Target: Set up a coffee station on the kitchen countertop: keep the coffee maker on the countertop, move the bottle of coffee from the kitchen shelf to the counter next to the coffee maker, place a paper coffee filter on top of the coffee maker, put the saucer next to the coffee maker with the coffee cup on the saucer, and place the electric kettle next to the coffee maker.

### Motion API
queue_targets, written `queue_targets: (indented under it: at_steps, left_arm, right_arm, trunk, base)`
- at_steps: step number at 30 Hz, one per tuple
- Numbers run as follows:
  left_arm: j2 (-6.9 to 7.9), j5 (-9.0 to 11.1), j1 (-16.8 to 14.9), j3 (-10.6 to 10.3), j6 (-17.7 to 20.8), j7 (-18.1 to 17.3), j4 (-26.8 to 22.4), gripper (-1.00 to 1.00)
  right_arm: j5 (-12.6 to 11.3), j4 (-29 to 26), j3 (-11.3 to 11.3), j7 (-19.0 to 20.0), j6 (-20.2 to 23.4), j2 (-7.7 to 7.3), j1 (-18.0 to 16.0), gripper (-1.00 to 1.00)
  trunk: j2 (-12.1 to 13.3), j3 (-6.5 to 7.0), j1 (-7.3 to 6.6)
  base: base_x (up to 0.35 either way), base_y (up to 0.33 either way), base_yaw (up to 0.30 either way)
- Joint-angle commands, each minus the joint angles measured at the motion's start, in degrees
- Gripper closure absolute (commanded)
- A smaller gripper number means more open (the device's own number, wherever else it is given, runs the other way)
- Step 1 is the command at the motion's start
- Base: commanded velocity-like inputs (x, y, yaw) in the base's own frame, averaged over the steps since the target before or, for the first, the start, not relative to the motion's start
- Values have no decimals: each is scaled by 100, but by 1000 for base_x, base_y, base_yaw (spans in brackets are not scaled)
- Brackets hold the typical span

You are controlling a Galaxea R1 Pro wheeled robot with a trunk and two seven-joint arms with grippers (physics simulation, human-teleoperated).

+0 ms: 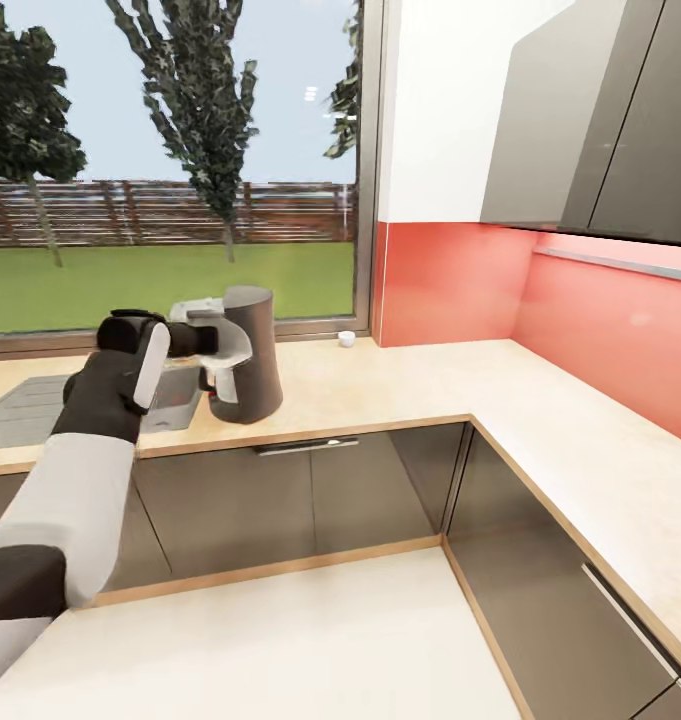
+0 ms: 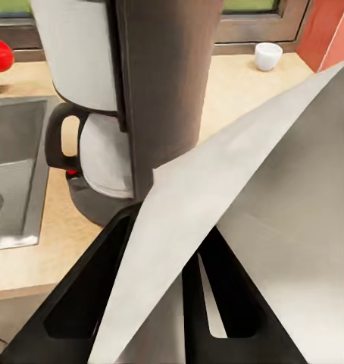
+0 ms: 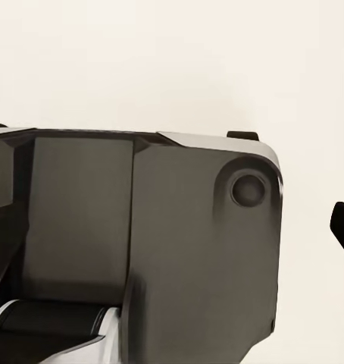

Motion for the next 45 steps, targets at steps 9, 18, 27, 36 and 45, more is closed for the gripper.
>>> queue_targets:
  at_steps: [9,18,27,36,45]
  left_arm:
    - [212,-8,-2513,-35,71,-157,3777,100]
    - [642,-80,-3881,-793,147,-179,5693,100]
    - [923,-622,-4394,-2341,129,-2043,5842,100]
    - [1058,-2091,-4433,-5987,-995,-8563,5713,100]
    - [1060,-2224,-4485,-6338,-1544,-9005,5647,100]
  right_arm:
    - [-2,27,24,-3,-15,-2,-3,-100]
    - [4,39,61,23,-7,11,-3,-100]
    - [7,45,56,26,-7,13,-3,-100]
    - [-1,52,37,11,-15,7,-3,-100]
    - [-2,45,24,-2,-15,-2,-3,-100]
  trunk:
    - [-13,-14,3]
    - [-13,-14,3]
    - [-13,-14,3]
    - [-13,-14,3]
    - [-13,-14,3]
  base:
    - [0,0,0]
    - [0,0,0]
    - [0,0,0]
    - [0,0,0]
    - [9,5,0]
